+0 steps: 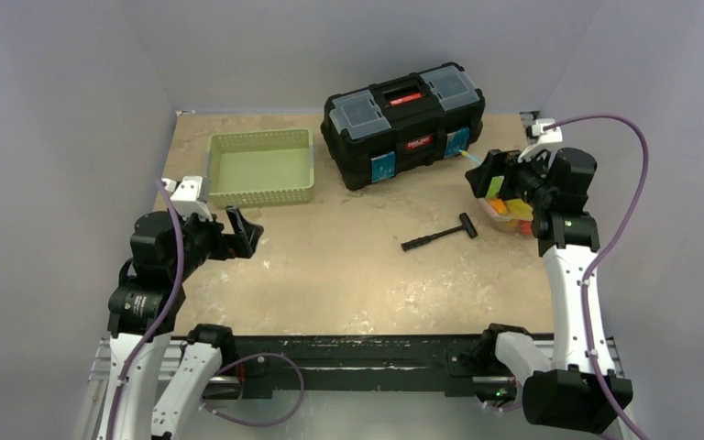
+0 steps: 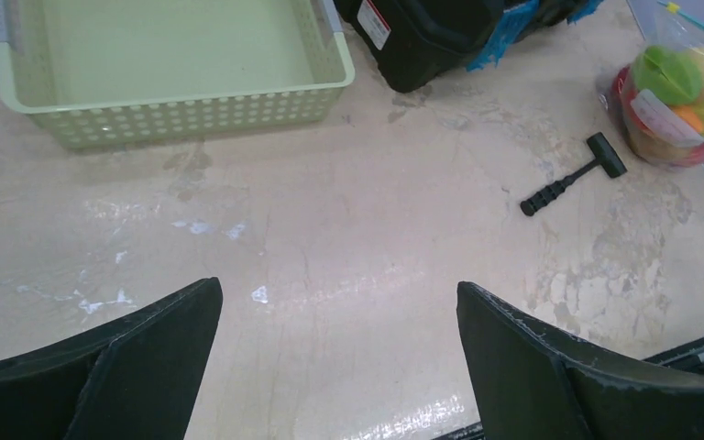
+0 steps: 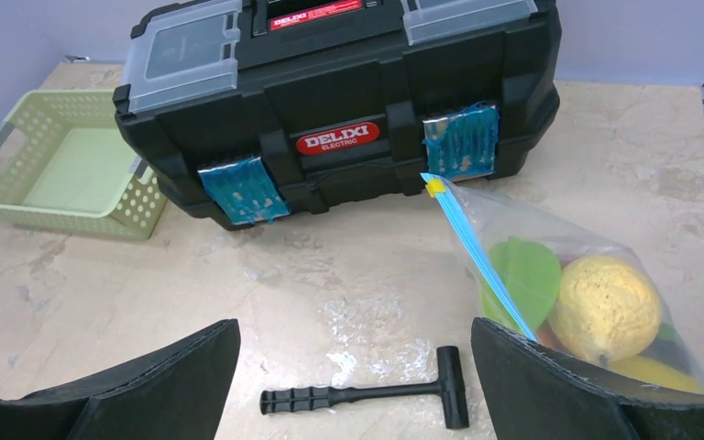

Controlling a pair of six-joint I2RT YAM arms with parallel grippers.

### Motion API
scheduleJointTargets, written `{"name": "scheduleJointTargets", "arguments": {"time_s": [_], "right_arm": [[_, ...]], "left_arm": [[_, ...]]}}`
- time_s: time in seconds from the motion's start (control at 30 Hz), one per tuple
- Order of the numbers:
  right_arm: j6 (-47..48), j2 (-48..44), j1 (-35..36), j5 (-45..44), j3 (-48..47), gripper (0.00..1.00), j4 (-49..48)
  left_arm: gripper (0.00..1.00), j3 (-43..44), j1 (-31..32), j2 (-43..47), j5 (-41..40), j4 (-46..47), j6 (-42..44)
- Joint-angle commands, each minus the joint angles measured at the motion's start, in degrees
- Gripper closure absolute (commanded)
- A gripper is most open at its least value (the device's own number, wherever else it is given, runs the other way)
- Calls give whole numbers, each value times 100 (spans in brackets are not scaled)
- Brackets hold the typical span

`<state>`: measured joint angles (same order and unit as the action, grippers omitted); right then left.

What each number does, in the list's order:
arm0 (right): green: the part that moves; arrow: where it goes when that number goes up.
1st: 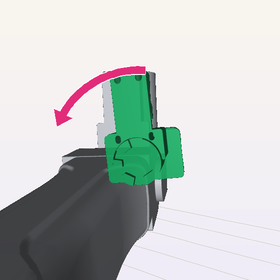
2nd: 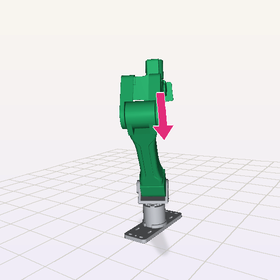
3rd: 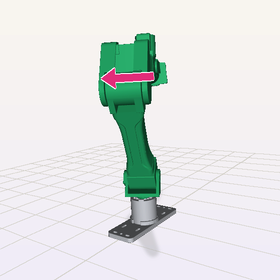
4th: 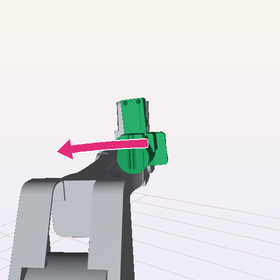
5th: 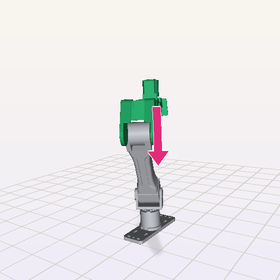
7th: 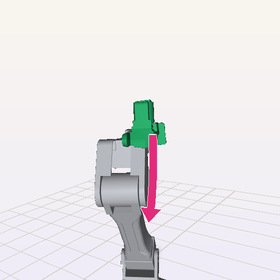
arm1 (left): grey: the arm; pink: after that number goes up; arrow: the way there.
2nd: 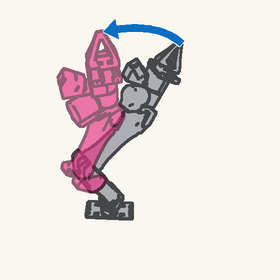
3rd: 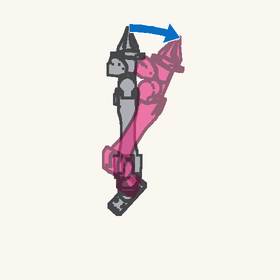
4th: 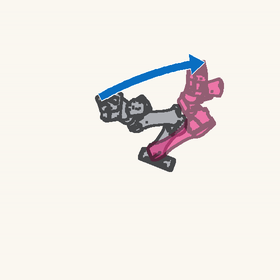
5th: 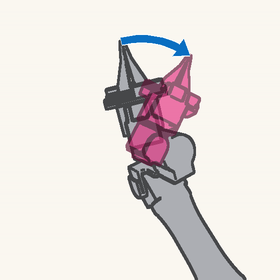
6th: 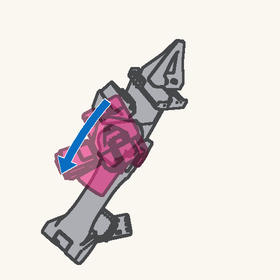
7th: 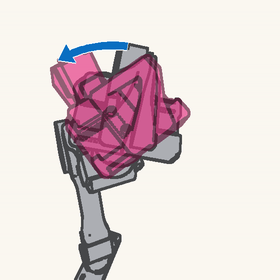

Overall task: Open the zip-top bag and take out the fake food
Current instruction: Pick up the zipper food storage bag at the center of the board.

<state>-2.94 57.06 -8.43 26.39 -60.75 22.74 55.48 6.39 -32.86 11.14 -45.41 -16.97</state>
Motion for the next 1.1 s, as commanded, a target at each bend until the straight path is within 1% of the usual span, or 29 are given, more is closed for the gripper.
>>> {"name": "scheduleJointTargets", "arguments": {"time_s": [0.0,0.27,0.37,0.43,0.5,0.57,0.6,0.63,0.73,0.8,0.93,1.07], "right_arm": [[-43,-48,-58,-7,-199,1,11],[256,-38,-59,13,-340,1,262],[598,-22,-58,66,-430,1,430],[1080,-3,-59,316,-490,1,614],[1866,35,-57,785,-593,1,983],[3101,66,-59,1436,-729,1,1529],[3527,80,-55,1529,-824,1,1802],[3732,98,-54,1491,-901,1,1988],[4063,256,-54,1113,-1186,1,2322],[3690,364,-61,637,-1286,1,2133],[3771,713,-41,-150,-1430,1,1896],[3776,1310,231,-1252,-1527,10,1827]], "left_arm": [[0,-136,-6,-24,534,236,-58],[0,-230,-7,34,760,270,-149],[0,-189,-6,71,963,282,-264],[0,-203,-7,96,1046,311,-322],[0,-233,-7,104,1126,341,-364],[0,-267,-7,105,1214,403,-412],[0,-297,-7,112,1249,437,-443],[0,-319,-7,113,1290,465,-469],[0,-329,-5,132,1407,517,-687],[0,-352,-6,146,1645,685,-913],[0,-477,-6,134,1967,1042,-1254],[0,-534,-6,143,2023,1073,-1297]]}}
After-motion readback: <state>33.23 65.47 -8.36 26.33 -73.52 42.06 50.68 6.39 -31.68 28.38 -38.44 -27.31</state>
